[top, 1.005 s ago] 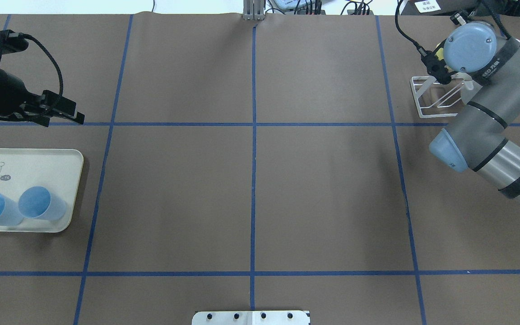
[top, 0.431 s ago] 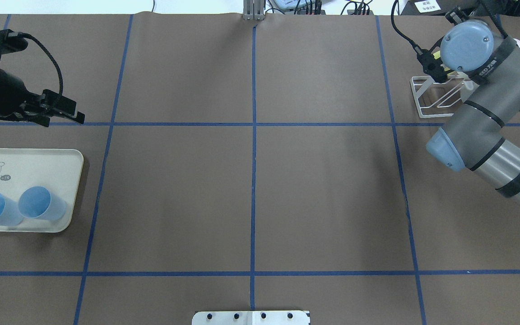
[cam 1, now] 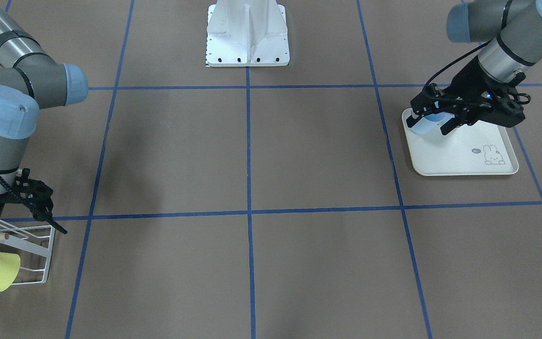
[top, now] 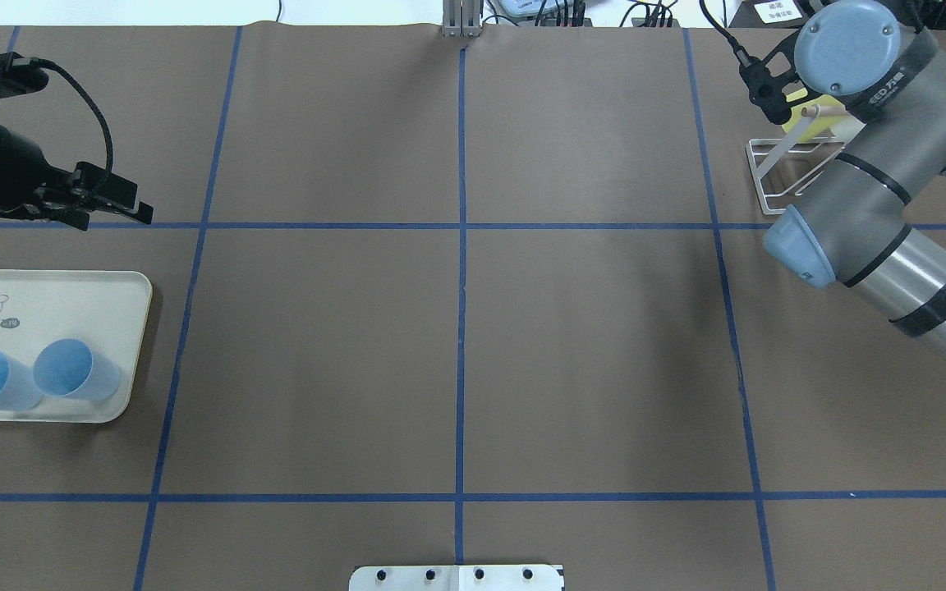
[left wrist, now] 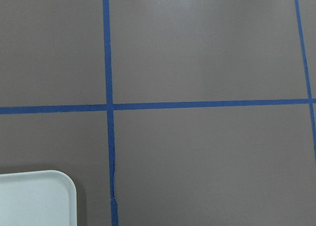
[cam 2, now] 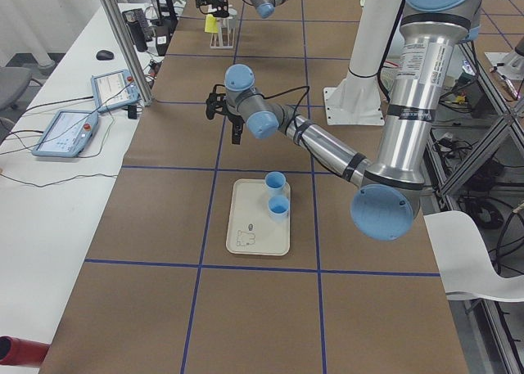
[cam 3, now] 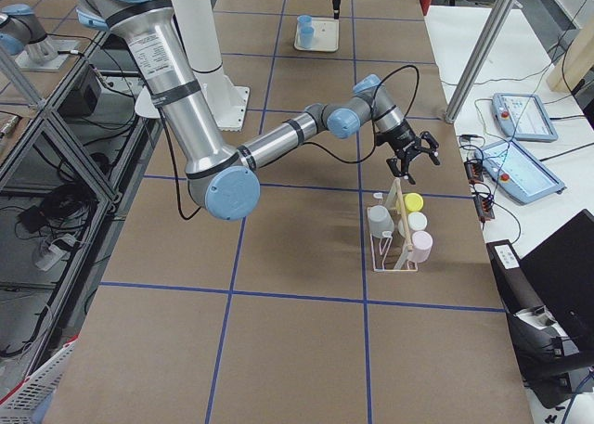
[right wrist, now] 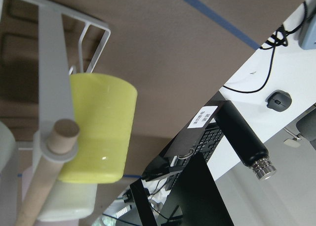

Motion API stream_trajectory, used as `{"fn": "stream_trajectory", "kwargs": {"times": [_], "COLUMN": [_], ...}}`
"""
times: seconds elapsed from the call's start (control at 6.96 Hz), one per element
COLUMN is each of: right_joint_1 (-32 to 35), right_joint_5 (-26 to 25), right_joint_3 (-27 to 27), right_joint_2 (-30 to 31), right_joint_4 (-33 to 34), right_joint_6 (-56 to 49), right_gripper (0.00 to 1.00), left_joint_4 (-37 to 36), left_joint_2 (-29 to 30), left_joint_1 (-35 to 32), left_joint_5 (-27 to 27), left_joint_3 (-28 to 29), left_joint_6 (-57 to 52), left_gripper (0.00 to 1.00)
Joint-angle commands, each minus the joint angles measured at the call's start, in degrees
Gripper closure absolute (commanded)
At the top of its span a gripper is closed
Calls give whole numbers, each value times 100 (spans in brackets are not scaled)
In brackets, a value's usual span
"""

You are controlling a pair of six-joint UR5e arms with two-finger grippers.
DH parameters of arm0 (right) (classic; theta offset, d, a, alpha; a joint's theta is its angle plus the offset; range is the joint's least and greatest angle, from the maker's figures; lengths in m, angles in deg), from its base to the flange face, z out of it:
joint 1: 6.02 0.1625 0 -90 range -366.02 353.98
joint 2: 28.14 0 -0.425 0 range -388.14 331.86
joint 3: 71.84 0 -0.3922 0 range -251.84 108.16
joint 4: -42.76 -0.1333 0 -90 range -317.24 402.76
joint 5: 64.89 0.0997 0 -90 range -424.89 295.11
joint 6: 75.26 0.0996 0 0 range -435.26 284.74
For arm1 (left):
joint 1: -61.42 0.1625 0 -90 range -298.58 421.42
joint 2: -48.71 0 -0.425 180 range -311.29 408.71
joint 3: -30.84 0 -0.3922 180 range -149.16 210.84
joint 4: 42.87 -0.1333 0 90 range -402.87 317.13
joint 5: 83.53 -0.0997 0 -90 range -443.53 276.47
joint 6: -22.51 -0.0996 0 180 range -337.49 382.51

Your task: Transfer IKEA cup to right arm and place on rack

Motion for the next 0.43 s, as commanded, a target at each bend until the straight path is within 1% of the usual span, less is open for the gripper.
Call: {"fn": "stream_trajectory", "kwargs": {"times": [0.0, 0.14, 0.29], "right_joint_1": [72, 63, 54], "right_joint_5": [1022, 1488, 1945], "right_joint_3": [-503, -802, -1170], "right_joint_2": [41, 111, 312], "right_joint_4": [9, 9, -9], "right_joint_6": [1629, 2631, 3859], "right_gripper": [1, 0, 0], "left_joint_4": [16, 16, 16], "left_joint_2": [-57, -161, -380], "left_joint_1": [-13, -40, -188], "left_joint_5": [-248, -363, -391], "left_joint_3": [-21, -21, -29], "left_joint_6": [-57, -136, -563], "left_gripper": [0, 0, 0]}}
